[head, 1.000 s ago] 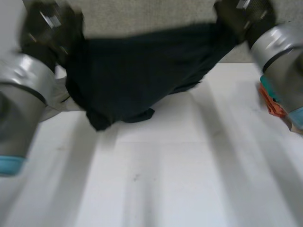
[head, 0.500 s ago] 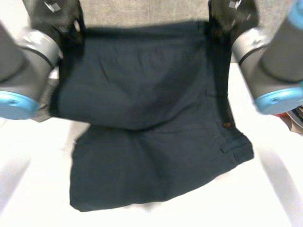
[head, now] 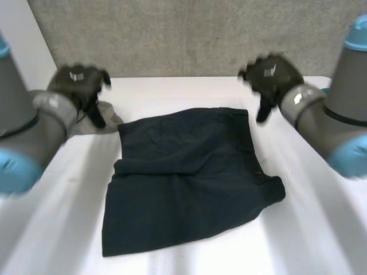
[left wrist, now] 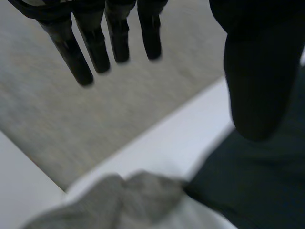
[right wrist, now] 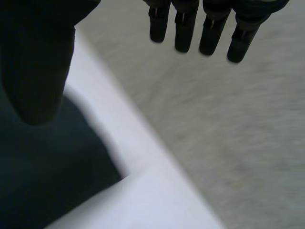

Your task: Fold the laundry.

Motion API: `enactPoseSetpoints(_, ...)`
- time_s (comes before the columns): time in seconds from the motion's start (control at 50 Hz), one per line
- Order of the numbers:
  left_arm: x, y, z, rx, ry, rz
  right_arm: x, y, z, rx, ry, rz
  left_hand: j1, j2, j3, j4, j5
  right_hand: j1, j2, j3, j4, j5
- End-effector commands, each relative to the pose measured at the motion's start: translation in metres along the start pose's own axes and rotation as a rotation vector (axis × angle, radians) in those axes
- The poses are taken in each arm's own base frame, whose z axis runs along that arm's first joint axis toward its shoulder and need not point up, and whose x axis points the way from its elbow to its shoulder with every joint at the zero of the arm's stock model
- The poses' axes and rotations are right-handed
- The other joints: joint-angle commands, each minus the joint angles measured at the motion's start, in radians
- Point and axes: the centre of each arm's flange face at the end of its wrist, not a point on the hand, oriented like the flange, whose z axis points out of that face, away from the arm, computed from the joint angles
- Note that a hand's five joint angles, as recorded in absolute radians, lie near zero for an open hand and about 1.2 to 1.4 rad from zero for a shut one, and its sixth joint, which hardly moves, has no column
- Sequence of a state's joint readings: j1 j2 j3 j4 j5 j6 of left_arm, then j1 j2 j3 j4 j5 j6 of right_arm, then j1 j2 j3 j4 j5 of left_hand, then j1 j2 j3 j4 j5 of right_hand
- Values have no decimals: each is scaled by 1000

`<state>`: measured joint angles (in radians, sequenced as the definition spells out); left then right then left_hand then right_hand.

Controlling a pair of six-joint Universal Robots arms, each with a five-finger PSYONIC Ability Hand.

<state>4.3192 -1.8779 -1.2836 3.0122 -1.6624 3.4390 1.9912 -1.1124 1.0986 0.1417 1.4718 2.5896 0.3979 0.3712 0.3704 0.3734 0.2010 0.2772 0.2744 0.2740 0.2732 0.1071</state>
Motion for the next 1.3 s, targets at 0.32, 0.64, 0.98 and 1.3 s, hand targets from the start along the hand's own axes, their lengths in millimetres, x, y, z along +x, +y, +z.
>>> enactPoseSetpoints(0.32, 67, 129, -148, -504, 575, 138, -57, 98, -113, -330, -504, -191, 195, 222, 223, 220, 217, 400, 403, 403, 404, 396)
enactPoseSetpoints(0.64, 65, 127, -79, -258, 312, 254, -67, 113, -60, -79, -263, -196, 100, 127, 128, 125, 123, 79, 82, 82, 83, 75)
enactPoseSetpoints(0.98, 80, 146, -30, -151, 275, 432, -80, 132, -24, 7, -142, -254, 619, 646, 646, 644, 641, 680, 683, 683, 684, 675)
enactPoseSetpoints(1.3, 18, -33, -67, 321, -18, 294, 5, -11, -60, 166, 60, -185, 998, 1025, 1026, 1023, 1021, 1119, 1122, 1122, 1123, 1115)
